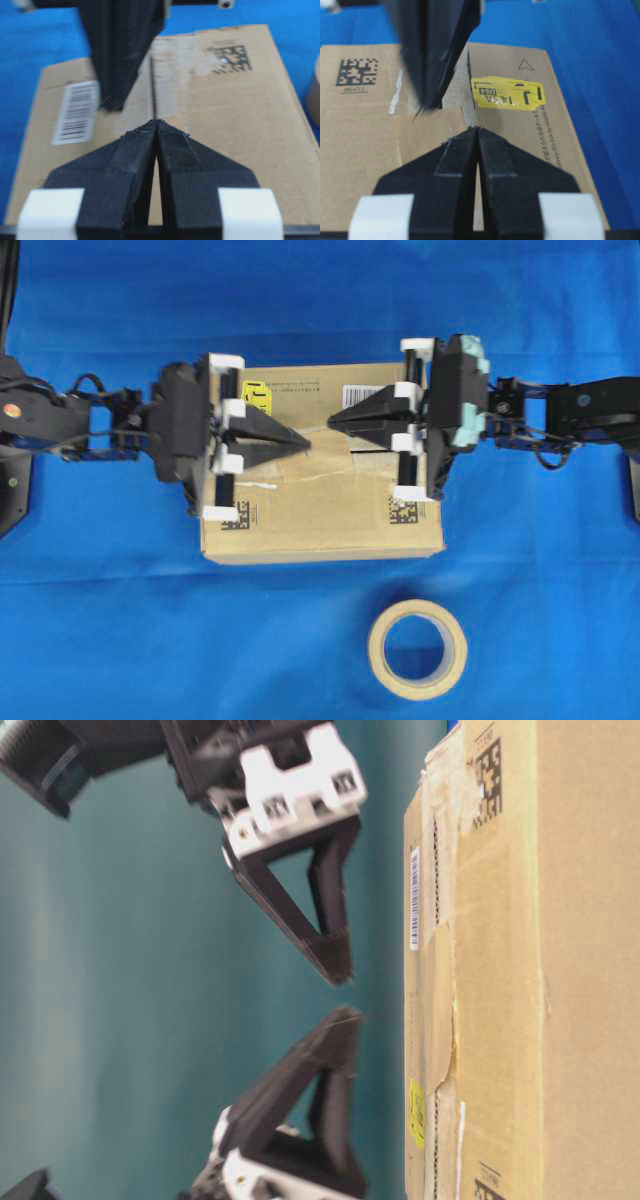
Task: Apply tape along the seams of the closed cardboard box to seal it securely.
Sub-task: 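Slide both grippers outward along the seam, smoothing the tape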
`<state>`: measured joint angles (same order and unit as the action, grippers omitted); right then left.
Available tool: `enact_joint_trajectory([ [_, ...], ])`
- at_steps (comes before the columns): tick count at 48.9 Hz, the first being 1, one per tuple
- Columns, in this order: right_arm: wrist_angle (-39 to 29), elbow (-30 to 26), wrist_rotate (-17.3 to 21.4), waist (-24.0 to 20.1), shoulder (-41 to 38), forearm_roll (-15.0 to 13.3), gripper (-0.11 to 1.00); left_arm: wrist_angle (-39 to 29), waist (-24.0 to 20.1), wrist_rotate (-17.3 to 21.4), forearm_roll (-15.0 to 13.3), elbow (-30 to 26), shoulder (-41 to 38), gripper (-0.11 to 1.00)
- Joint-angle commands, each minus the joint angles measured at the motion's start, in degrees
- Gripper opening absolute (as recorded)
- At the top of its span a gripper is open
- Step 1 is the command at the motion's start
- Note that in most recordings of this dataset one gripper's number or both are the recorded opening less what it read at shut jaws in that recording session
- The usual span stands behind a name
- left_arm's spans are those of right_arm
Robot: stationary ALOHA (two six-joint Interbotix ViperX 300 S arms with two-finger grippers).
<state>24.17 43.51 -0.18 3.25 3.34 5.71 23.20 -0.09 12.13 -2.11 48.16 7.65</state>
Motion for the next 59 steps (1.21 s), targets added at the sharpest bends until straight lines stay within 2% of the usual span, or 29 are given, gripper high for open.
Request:
enact_joint_trajectory([
  [1, 0.35, -2.55, -0.09, -0.26, -1.32, -0.09, 0.01, 0.26, 0.26, -0.44, 0.09, -1.76, -1.41, 0.00],
  [13, 0.18, -5.27, 0.00, -1.41, -6.50, 0.00, 0.01, 0.88, 0.26, -3.16, -0.09, -1.93, -6.59, 0.00],
  [23, 0.00, -4.92, 0.88, -2.37, -9.32, 0.35, 0.01, 2.11, 0.97, -3.69, -0.18, -1.49, -8.44, 0.00],
  [40, -1.05, 2.02, 0.97, -4.66, -7.29, 5.62, 0.01, 2.11, 1.14, -6.77, -0.35, 2.55, -7.03, 0.00],
  [48, -0.88, 5.36, 0.97, -5.89, -5.54, 8.53, 0.01, 2.11, 1.14, -7.12, -0.26, 3.78, -6.42, 0.00],
  [59, -0.97, 8.61, 0.97, -7.38, -3.78, 11.16, 0.01, 2.11, 2.02, -7.12, -0.26, 4.48, -5.98, 0.00],
])
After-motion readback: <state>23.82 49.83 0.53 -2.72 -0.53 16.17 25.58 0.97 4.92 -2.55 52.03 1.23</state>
